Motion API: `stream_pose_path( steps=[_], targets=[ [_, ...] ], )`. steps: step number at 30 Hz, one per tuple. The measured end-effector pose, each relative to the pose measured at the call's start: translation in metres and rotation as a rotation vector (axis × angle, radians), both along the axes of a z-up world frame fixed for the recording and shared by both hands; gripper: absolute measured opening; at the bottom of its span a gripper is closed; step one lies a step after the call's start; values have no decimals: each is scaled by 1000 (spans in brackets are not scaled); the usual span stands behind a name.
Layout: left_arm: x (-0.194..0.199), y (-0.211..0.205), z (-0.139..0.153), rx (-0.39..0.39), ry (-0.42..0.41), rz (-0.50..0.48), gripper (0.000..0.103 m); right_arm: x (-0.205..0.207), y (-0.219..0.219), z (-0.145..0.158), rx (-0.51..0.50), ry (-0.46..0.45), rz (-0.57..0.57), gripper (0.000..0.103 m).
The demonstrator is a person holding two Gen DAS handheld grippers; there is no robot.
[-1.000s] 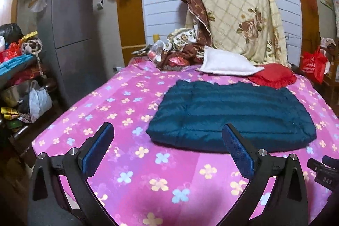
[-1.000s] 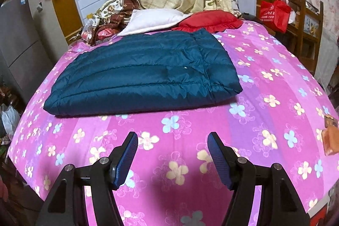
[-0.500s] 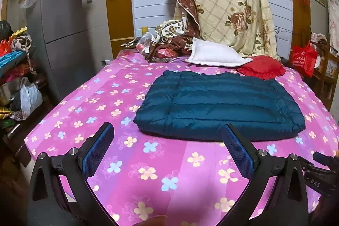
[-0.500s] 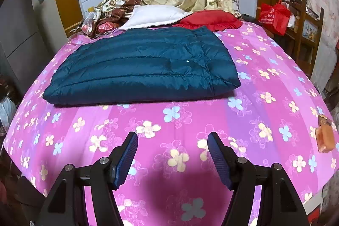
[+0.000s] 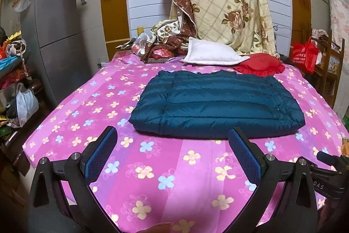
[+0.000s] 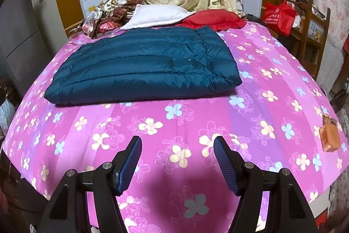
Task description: Fold large clothes
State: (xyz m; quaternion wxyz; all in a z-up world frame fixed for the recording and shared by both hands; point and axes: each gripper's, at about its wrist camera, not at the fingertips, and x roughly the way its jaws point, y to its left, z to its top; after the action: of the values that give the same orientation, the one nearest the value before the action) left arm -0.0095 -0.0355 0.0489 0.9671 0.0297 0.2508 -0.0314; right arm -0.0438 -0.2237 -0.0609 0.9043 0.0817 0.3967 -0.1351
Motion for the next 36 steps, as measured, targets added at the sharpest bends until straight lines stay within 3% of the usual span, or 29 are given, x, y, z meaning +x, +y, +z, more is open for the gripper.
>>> stream_pose_path(
  steps=[11, 22, 25, 30, 36],
  targets=[
    [-26, 13, 22, -38, -109, 33, 102, -11, 12, 9, -39, -14, 14, 66],
    [-60, 26, 43, -103, -243, 3, 102, -25, 26, 23, -89, -50, 18, 66],
    [-61, 22, 44, -96, -224, -25, 102, -26, 28, 25, -98, -55, 17, 66],
    [-48, 16, 35, -132, -83, -97, 102, -27, 29, 25, -102, -56, 18, 66],
    [-54, 6, 30, -91, -94, -96, 102, -28, 29, 25, -100, -50, 11, 66]
  ],
)
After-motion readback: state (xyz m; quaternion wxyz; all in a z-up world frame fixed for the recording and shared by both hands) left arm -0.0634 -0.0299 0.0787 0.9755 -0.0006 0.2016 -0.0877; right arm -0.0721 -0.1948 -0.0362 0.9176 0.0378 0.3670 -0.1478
